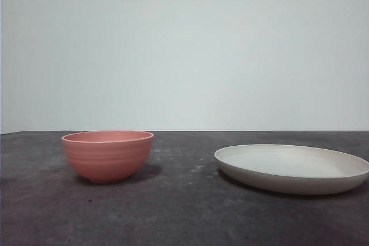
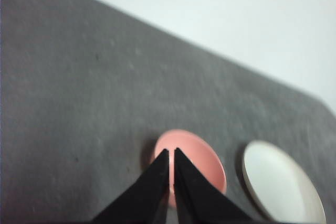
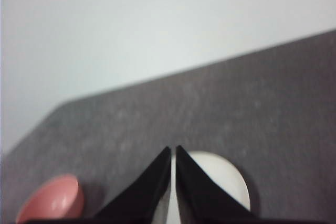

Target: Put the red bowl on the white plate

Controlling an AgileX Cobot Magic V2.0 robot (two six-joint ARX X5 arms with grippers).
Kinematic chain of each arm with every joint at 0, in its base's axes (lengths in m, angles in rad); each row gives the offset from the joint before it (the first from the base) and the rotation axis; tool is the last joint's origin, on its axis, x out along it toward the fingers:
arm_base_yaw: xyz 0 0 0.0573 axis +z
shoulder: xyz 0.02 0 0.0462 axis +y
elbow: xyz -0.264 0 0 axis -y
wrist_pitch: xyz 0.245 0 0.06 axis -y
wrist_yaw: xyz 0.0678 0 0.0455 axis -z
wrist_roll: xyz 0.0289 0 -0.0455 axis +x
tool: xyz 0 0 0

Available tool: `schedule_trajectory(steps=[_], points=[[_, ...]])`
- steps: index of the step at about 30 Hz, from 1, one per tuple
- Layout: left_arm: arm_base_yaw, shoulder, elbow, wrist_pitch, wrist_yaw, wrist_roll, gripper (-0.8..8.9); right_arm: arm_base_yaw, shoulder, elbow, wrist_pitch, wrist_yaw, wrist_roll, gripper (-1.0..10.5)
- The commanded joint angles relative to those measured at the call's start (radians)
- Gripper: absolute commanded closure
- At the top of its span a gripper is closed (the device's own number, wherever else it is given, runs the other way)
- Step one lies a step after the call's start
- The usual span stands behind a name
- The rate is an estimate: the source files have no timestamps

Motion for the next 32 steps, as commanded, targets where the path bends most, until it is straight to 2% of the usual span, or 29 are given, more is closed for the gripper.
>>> schedule_trajectory(steps=[1, 6, 11, 16, 20, 23, 25, 27, 28, 32], points=[[0.002, 0.082, 0.076, -0.060, 0.047, 0.128, 7.99, 0.000, 0.090, 0.087, -0.098, -0.040, -0.126, 9.4], [-0.009, 0.224, 0.183, -0.191, 0.154, 0.249, 7.99, 0.001, 0.275, 0.236, -0.304, -0.172, -0.256, 9.4], [-0.059, 0.306, 0.233, -0.293, 0.206, 0.341, 7.99, 0.021, 0.424, 0.343, -0.473, -0.250, -0.365, 9.4], [-0.113, 0.321, 0.236, -0.347, 0.205, 0.373, 7.99, 0.061, 0.502, 0.374, -0.591, -0.250, -0.434, 9.4], [-0.124, 0.321, 0.236, -0.350, 0.205, 0.375, 7.75, 0.085, 0.524, 0.373, -0.602, -0.248, -0.437, 9.4], [-0.124, 0.321, 0.236, -0.351, 0.205, 0.367, 6.48, 0.088, 0.526, 0.373, -0.599, -0.247, -0.431, 9.1], [-0.124, 0.321, 0.236, -0.351, 0.205, 0.363, 4.75, 0.088, 0.525, 0.373, -0.599, -0.247, -0.425, 7.5], [-0.124, 0.321, 0.236, -0.351, 0.205, 0.362, 3.60, 0.088, 0.525, 0.373, -0.599, -0.247, -0.422, 5.9], [-0.124, 0.321, 0.236, -0.351, 0.205, 0.360, 3.49, 0.088, 0.526, 0.373, -0.599, -0.247, -0.418, 5.6], [-0.124, 0.321, 0.236, -0.351, 0.205, 0.356, 3.51, 0.088, 0.525, 0.373, -0.595, -0.247, -0.407, 5.5]])
